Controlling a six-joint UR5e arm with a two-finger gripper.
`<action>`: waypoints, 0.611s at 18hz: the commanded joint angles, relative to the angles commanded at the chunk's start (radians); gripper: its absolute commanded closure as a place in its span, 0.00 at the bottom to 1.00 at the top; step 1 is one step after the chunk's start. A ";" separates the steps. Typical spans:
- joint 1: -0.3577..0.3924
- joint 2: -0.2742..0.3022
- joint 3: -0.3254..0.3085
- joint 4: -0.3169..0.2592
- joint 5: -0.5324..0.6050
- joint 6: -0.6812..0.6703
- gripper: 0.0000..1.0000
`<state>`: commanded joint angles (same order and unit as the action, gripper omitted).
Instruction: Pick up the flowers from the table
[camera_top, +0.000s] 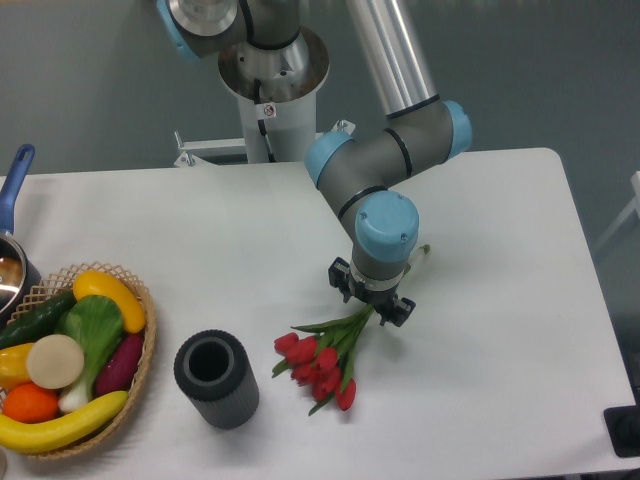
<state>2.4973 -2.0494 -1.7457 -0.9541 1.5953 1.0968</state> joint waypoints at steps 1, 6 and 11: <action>0.000 0.000 -0.002 0.000 0.000 0.000 1.00; -0.002 0.014 0.002 -0.002 -0.005 -0.011 1.00; 0.008 0.052 0.021 -0.003 -0.001 -0.034 1.00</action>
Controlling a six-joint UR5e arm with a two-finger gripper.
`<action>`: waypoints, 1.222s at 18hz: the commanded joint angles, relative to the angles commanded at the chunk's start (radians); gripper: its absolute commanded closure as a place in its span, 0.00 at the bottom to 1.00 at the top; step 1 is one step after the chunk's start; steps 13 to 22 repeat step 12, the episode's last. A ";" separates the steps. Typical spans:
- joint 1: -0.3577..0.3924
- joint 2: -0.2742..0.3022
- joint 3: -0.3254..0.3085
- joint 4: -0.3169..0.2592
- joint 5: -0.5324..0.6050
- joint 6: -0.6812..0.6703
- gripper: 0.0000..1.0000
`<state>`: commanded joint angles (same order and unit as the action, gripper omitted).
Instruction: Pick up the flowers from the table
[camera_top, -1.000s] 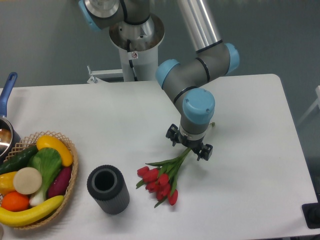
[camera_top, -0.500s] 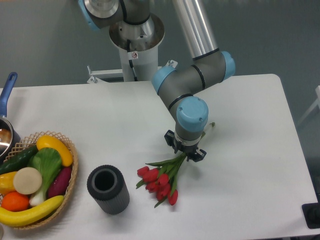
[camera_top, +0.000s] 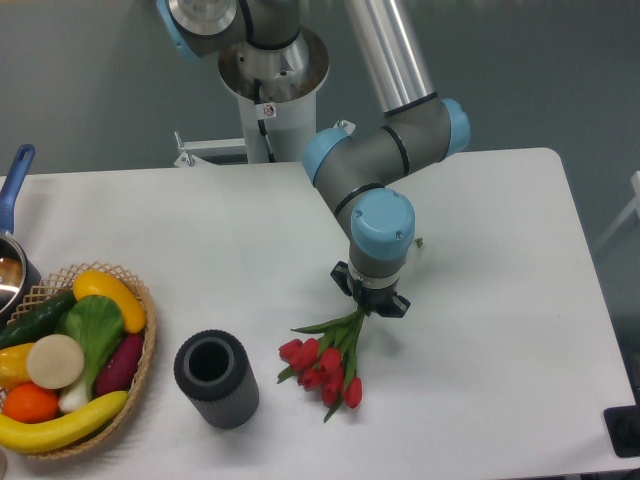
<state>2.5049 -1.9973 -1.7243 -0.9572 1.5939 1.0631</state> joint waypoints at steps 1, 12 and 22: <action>0.012 0.009 0.006 0.002 0.000 0.003 1.00; 0.032 0.020 0.201 -0.175 -0.014 0.017 1.00; 0.032 0.020 0.201 -0.175 -0.014 0.017 1.00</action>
